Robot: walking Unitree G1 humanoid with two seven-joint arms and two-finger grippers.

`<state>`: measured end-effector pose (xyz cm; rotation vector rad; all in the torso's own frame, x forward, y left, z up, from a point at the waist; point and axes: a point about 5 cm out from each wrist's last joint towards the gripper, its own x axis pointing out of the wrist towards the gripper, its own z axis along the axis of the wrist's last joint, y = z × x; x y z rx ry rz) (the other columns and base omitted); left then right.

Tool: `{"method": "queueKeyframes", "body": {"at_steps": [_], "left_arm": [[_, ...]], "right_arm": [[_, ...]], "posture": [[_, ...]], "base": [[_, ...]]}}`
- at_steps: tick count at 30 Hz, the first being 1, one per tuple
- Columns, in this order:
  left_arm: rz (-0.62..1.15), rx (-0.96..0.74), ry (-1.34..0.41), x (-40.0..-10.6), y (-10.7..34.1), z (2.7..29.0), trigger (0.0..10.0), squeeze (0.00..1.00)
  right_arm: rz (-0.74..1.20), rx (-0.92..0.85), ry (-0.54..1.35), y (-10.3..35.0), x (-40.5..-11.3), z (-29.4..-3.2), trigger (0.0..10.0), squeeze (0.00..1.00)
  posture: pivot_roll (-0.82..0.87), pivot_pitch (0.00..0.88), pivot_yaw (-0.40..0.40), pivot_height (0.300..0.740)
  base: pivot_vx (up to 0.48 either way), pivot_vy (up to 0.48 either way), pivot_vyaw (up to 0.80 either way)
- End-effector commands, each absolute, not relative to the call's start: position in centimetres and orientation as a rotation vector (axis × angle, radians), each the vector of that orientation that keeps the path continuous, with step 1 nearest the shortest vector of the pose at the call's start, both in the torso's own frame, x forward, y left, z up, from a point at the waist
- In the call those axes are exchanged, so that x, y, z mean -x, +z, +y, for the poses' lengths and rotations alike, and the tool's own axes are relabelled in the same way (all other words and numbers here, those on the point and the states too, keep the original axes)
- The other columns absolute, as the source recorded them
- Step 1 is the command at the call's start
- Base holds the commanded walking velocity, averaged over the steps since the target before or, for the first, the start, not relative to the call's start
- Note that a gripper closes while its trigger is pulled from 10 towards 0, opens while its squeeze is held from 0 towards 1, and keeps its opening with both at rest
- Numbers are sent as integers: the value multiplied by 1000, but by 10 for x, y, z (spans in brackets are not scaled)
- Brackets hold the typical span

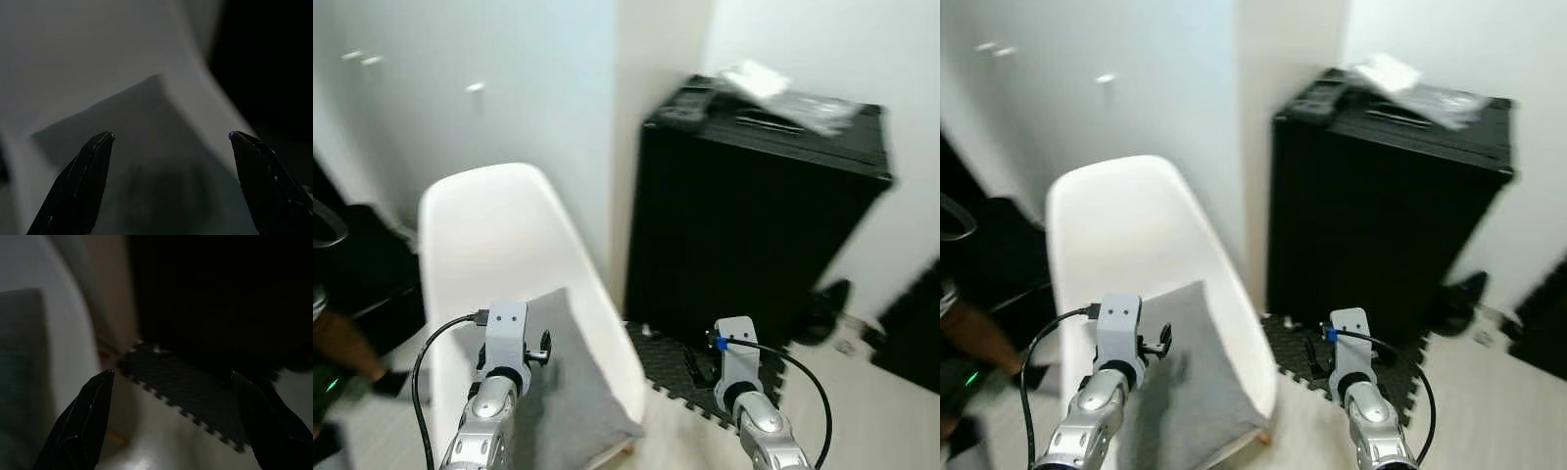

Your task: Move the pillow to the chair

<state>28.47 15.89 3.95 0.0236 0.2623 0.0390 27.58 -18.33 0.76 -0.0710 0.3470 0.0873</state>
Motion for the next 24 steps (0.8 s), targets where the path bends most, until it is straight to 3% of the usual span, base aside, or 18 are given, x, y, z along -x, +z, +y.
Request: {"method": "queueKeyframes", "body": {"at_steps": [1, 24], "left_arm": [[273, -30, 38, -282, 36, 160, 10000, 0], [282, -33, 28, -287, 36, 161, 10000, 0]], "right_arm": [[360, 51, 72, 3, -272, -184, 10000, 0], [352, 64, -3, 6, -275, -201, 10000, 0]], "posture": [[26, 91, 1, 740], [29, 86, 20, 740]], "base": [[0, 0, -800], [0, 0, -800]]}}
